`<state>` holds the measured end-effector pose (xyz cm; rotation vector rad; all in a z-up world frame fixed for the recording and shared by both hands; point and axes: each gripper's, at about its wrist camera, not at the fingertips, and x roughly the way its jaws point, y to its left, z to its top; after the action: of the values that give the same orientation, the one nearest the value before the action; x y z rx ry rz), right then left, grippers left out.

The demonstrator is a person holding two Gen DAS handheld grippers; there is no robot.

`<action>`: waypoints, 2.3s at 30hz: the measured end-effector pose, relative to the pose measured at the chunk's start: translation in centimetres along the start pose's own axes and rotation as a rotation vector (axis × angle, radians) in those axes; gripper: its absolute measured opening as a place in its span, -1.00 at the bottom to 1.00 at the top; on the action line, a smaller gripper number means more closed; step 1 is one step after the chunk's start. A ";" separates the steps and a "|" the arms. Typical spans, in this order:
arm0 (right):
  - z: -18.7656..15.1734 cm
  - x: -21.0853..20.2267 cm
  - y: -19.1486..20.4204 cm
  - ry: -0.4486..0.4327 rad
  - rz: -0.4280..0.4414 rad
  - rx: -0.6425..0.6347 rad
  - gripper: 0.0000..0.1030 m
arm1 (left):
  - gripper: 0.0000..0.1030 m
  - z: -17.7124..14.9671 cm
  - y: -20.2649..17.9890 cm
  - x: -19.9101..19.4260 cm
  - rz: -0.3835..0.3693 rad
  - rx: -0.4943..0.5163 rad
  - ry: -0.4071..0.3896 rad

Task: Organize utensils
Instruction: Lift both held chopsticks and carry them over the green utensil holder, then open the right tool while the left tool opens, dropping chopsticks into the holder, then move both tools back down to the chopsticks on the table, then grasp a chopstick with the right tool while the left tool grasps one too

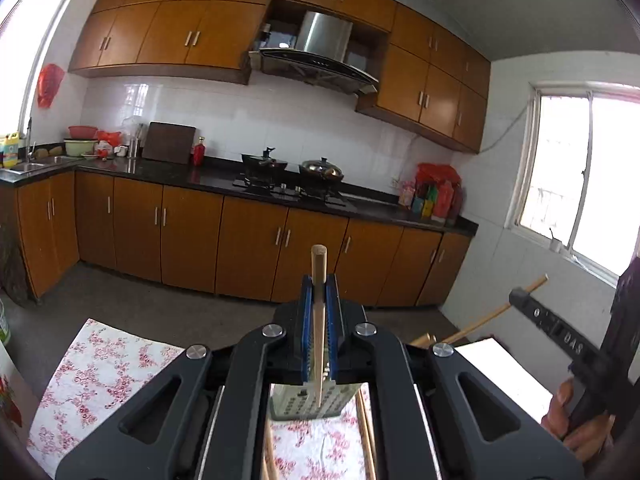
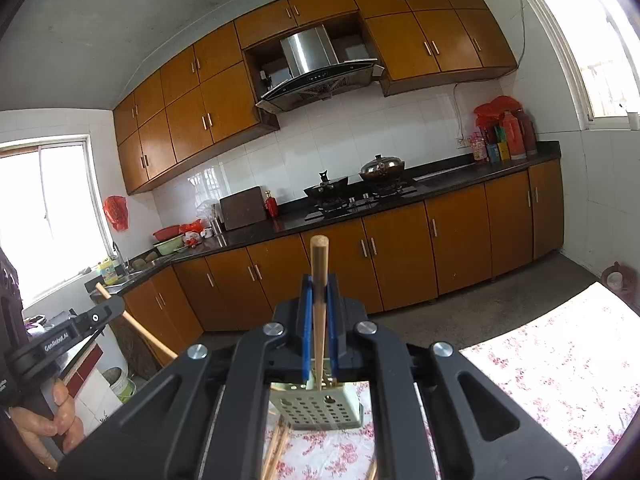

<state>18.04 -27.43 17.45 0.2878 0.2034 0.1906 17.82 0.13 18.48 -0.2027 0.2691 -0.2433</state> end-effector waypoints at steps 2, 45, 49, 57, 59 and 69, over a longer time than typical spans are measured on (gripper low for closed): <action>0.1 0.9 0.3 -0.002 -0.009 -0.001 -0.85 | -0.87 0.7 0.0 0.9 0.020 -0.012 -0.027; -19.3 8.2 -10.1 0.537 -0.222 0.146 -0.55 | -0.58 -13.3 11.1 3.6 0.283 -0.075 0.342; -23.0 10.0 -9.1 0.644 -0.179 0.141 -0.59 | -0.58 -17.1 12.1 4.7 0.287 -0.084 0.442; -25.4 12.6 -6.7 0.700 -0.200 0.042 -0.66 | -0.58 -20.5 11.9 5.4 0.251 -0.100 0.525; -25.5 13.0 -6.5 0.707 -0.216 0.021 -0.68 | -0.58 -20.8 11.8 5.5 0.240 -0.096 0.535; -25.5 12.8 -5.8 0.692 -0.228 -0.068 -0.69 | -0.58 -21.8 10.3 6.9 0.168 -0.103 0.572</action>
<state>25.55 -23.45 -10.44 0.1190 0.9092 0.0640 20.22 4.53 -6.10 -0.2079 0.8642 -0.1157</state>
